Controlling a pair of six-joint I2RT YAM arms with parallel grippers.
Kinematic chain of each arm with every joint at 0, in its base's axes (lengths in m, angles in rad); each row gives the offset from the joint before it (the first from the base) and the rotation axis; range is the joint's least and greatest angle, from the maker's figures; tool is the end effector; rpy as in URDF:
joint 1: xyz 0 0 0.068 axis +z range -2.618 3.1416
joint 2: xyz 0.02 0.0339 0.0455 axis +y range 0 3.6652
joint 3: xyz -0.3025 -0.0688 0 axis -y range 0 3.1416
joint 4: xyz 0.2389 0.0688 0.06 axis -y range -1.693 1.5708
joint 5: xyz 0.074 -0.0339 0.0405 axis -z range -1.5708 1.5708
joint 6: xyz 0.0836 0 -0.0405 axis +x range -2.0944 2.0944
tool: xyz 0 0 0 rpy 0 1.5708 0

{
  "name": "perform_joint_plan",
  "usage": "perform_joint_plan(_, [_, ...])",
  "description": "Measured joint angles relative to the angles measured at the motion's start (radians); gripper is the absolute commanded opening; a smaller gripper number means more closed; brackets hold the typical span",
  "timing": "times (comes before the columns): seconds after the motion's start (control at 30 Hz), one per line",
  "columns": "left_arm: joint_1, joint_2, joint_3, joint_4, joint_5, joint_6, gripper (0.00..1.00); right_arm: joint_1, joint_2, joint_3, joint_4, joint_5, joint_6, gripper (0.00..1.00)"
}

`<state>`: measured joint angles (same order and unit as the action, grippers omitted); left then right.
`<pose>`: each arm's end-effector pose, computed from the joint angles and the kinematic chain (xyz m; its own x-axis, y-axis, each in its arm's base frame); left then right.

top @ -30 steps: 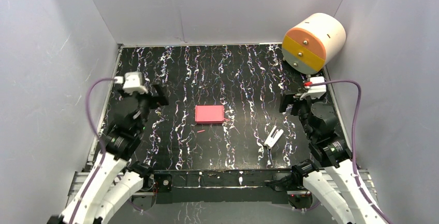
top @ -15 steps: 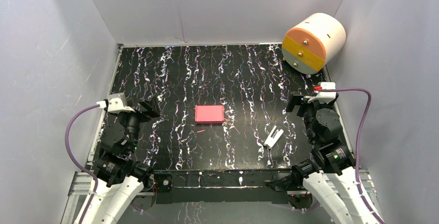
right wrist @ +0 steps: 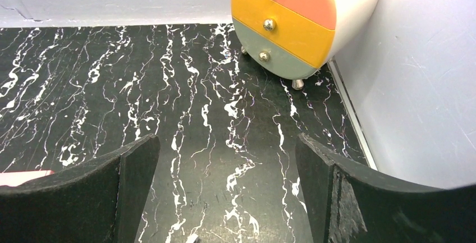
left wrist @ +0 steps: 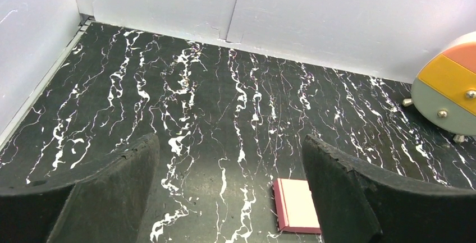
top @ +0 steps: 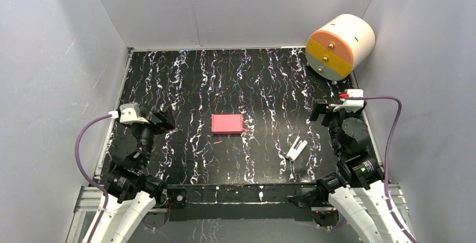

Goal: Fold the paper box

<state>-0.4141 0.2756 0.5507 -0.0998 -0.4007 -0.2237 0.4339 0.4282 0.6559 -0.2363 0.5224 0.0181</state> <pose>0.0966 -0.0068 0.3448 0.1515 -0.2897 -0.9450 0.0538 0.9571 -0.2848 0.1177 0.0086 0.3502 -0.0062 0.0144 -0.9999 0.0885 0.9960 0.0138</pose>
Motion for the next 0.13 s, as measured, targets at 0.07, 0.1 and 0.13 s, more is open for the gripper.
perform_joint_plan(0.07, [0.000, 0.000, 0.000, 0.002, 0.000, 0.000, 0.95, 0.000, 0.000, 0.000, 0.003, -0.001, 0.000, 0.99])
perform_joint_plan(0.1, [0.000, 0.000, 0.000, 0.003, 0.000, -0.001, 0.95, 0.000, 0.000, 0.000, 0.003, -0.001, 0.000, 0.99])
perform_joint_plan(0.13, [0.000, 0.000, 0.000, 0.005, 0.000, -0.001, 0.95, 0.000, 0.000, 0.000, 0.003, -0.001, 0.000, 0.99])
